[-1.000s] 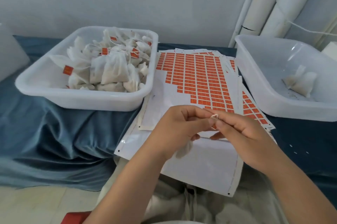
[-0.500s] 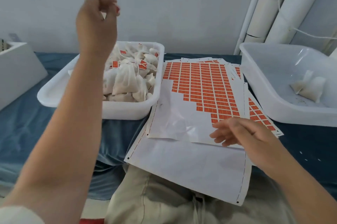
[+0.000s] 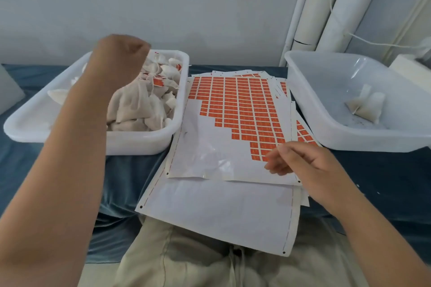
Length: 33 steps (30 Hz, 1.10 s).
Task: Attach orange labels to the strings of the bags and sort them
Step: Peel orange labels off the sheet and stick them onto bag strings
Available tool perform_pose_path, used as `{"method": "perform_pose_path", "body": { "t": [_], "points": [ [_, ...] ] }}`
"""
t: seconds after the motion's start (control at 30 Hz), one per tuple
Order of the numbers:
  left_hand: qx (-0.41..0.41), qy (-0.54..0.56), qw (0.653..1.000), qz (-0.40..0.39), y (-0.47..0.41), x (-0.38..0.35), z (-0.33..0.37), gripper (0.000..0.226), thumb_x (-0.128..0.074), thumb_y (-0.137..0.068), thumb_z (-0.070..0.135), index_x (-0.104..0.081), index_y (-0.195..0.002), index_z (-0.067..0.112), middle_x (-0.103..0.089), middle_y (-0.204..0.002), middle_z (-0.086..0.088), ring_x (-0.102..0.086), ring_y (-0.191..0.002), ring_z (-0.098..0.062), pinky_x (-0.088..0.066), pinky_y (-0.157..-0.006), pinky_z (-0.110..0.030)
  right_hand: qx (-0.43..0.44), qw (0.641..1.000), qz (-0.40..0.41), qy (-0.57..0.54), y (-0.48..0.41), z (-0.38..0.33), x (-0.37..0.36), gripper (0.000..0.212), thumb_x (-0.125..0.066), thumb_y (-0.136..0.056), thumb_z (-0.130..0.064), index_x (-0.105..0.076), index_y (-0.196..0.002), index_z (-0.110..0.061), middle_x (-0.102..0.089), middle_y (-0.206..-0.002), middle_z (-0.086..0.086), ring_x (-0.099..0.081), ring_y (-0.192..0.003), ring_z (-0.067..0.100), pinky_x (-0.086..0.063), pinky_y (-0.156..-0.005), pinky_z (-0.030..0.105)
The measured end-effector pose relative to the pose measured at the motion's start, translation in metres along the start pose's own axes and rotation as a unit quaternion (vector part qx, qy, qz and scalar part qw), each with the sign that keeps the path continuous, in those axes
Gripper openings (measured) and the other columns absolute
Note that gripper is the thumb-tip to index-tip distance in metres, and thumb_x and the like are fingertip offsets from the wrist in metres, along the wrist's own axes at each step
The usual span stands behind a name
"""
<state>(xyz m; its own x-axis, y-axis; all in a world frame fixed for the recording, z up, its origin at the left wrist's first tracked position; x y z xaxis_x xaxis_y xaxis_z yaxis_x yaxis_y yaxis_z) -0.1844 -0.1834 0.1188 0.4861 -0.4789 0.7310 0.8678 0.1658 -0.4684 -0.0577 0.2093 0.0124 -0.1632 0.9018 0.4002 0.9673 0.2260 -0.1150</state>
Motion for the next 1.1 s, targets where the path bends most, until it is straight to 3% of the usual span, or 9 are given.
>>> {"method": "perform_pose_path", "body": {
  "t": [0.07, 0.2, 0.3, 0.4, 0.53, 0.7, 0.9, 1.0, 1.1],
  "points": [
    [-0.048, 0.072, 0.995, 0.048, 0.022, 0.005, 0.035, 0.027, -0.054, -0.102, 0.028, -0.078, -0.114, 0.029, -0.072, -0.096, 0.009, -0.063, -0.081, -0.006, -0.051, -0.076, -0.024, -0.008, 0.998, 0.056, 0.017, -0.002, 0.003, 0.013, 0.029, -0.053, -0.102, -0.045, -0.077, -0.094, -0.030, -0.079, -0.088, -0.012, -0.075, -0.085, 0.006, -0.056, -0.069, 0.011],
    [-0.133, 0.194, 0.971, 0.041, 0.085, -0.008, 0.100, 0.019, -0.059, -0.104, 0.031, -0.077, -0.106, 0.034, -0.075, -0.084, 0.019, -0.069, -0.072, -0.002, -0.052, -0.060, -0.012, -0.003, 0.984, 0.169, 0.064, -0.002, 0.004, 0.048, 0.023, -0.056, -0.104, -0.045, -0.075, -0.092, -0.037, -0.078, -0.087, -0.015, -0.075, -0.082, 0.003, -0.055, -0.071, 0.022],
    [-0.197, 0.262, 0.943, -0.055, 0.133, -0.045, 0.136, 0.017, -0.060, -0.105, 0.041, -0.073, -0.094, 0.041, -0.074, -0.085, 0.021, -0.071, -0.073, -0.005, -0.052, -0.064, -0.012, 0.031, 0.962, 0.252, 0.096, -0.001, 0.001, 0.082, 0.021, -0.055, -0.097, -0.060, -0.069, -0.107, -0.048, -0.076, -0.096, -0.019, -0.074, -0.088, 0.000, -0.056, -0.074, 0.025],
    [-0.178, 0.256, 0.931, -0.190, 0.164, -0.104, 0.147, 0.026, -0.056, -0.104, 0.052, -0.075, -0.090, 0.040, -0.073, -0.086, 0.026, -0.072, -0.080, -0.005, -0.058, -0.068, -0.018, 0.010, 0.938, 0.337, 0.085, -0.014, 0.009, 0.132, 0.022, -0.060, -0.094, -0.054, -0.066, -0.114, -0.052, -0.074, -0.110, -0.017, -0.071, -0.103, 0.004, -0.055, -0.091, 0.036],
    [-0.084, 0.246, 0.930, -0.261, 0.183, -0.168, 0.129, 0.025, -0.061, -0.102, 0.045, -0.072, -0.080, 0.038, -0.070, -0.081, 0.030, -0.069, -0.080, 0.000, -0.051, -0.074, -0.020, -0.154, 0.946, 0.249, 0.140, -0.064, 0.033, 0.191, 0.031, -0.060, -0.082, -0.061, -0.067, -0.108, -0.047, -0.066, -0.124, -0.014, -0.067, -0.113, 0.017, -0.051, -0.089, 0.039],
    [-0.045, 0.296, 0.920, -0.252, 0.179, -0.181, 0.117, 0.020, -0.063, -0.102, 0.043, -0.075, -0.087, 0.039, -0.074, -0.082, 0.023, -0.071, -0.081, -0.002, -0.052, -0.065, -0.010, -0.280, 0.923, 0.118, 0.235, -0.140, 0.072, 0.221, 0.046, -0.059, -0.104, -0.047, -0.057, -0.147, -0.030, -0.046, -0.159, -0.001, -0.045, -0.143, 0.028, -0.035, -0.111, 0.046],
    [-0.005, 0.351, 0.903, -0.248, 0.178, -0.175, 0.111, 0.023, -0.059, -0.098, 0.048, -0.077, -0.090, 0.036, -0.076, -0.083, 0.018, -0.072, -0.080, -0.004, -0.050, -0.067, -0.007, -0.366, 0.873, 0.170, 0.275, -0.184, 0.109, 0.240, 0.070, -0.049, -0.108, -0.049, -0.034, -0.160, -0.004, -0.031, -0.168, 0.019, -0.035, -0.149, 0.044, -0.034, -0.118, 0.054],
    [0.003, 0.362, 0.899, -0.247, 0.178, -0.174, 0.108, 0.020, -0.062, -0.103, 0.038, -0.077, -0.090, 0.035, -0.076, -0.083, 0.017, -0.072, -0.079, -0.006, -0.051, -0.068, -0.008, -0.350, 0.873, 0.222, 0.259, -0.185, 0.108, 0.243, 0.064, -0.045, -0.110, -0.045, -0.042, -0.154, 0.001, -0.040, -0.161, 0.023, -0.043, -0.142, 0.046, -0.038, -0.113, 0.052],
    [0.013, 0.367, 0.897, -0.248, 0.178, -0.173, 0.108, 0.020, -0.061, -0.103, 0.037, -0.076, -0.090, 0.035, -0.076, -0.083, 0.019, -0.072, -0.078, -0.005, -0.051, -0.067, -0.007, -0.309, 0.904, 0.256, 0.148, -0.179, 0.099, 0.249, 0.048, -0.050, -0.108, -0.037, -0.060, -0.141, -0.003, -0.053, -0.151, 0.015, -0.048, -0.139, 0.037, -0.039, -0.112, 0.045]
  ]
}}
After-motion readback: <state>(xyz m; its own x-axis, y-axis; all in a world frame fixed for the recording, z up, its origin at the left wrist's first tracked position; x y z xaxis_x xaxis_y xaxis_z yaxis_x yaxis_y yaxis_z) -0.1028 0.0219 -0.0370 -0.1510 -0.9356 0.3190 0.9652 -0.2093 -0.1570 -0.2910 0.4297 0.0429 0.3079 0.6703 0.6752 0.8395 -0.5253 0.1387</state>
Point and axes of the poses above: each hand's wrist, its own y-axis away from the middle knuckle, its own x-axis out of the back of the hand, z = x × y, the point moved 5 cm from there along -y, towards the middle knuckle
